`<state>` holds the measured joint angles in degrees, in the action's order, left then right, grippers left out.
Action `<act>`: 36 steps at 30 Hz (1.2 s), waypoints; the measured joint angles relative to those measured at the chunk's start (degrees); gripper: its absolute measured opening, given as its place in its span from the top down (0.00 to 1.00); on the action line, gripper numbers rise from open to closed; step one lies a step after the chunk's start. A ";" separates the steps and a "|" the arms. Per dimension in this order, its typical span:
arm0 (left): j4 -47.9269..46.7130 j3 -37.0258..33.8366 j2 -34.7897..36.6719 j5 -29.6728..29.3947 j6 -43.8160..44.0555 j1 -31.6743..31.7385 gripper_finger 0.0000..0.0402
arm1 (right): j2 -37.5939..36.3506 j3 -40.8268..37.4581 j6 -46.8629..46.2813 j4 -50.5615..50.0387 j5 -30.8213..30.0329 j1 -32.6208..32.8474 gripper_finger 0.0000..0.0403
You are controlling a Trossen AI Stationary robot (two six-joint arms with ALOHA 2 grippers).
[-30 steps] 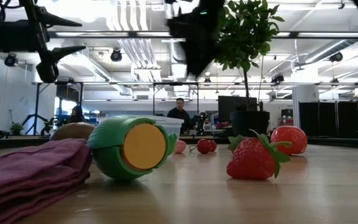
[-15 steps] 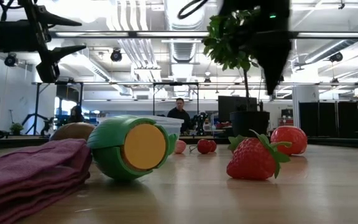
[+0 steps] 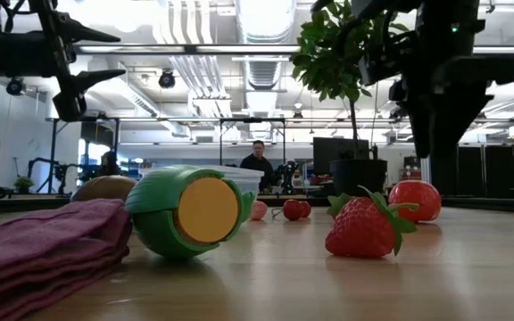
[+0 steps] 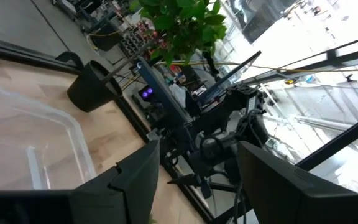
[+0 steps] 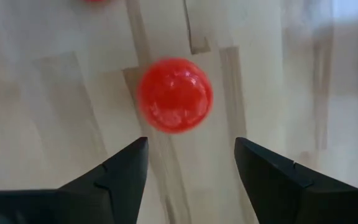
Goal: Pick and placing Produce into tupperware
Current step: Put the tomato into the transparent bin
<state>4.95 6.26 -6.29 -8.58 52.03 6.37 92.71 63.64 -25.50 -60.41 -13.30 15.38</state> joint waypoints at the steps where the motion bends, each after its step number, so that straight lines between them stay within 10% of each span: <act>1: 0.00 0.00 -0.24 -0.07 0.02 0.00 0.50 | -0.11 -0.58 0.01 0.94 -0.09 0.05 0.41; 12: 0.52 0.09 -2.70 -0.29 0.19 0.00 0.50 | -0.27 -2.07 -1.73 5.10 0.65 0.11 0.23; 36: 0.57 0.15 -2.85 -1.27 0.26 0.00 0.50 | 2.97 -9.52 -4.52 17.93 -1.80 -0.10 0.23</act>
<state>5.52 6.42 -9.14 -9.85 52.29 6.37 95.68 54.12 -30.02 -42.48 -15.09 15.28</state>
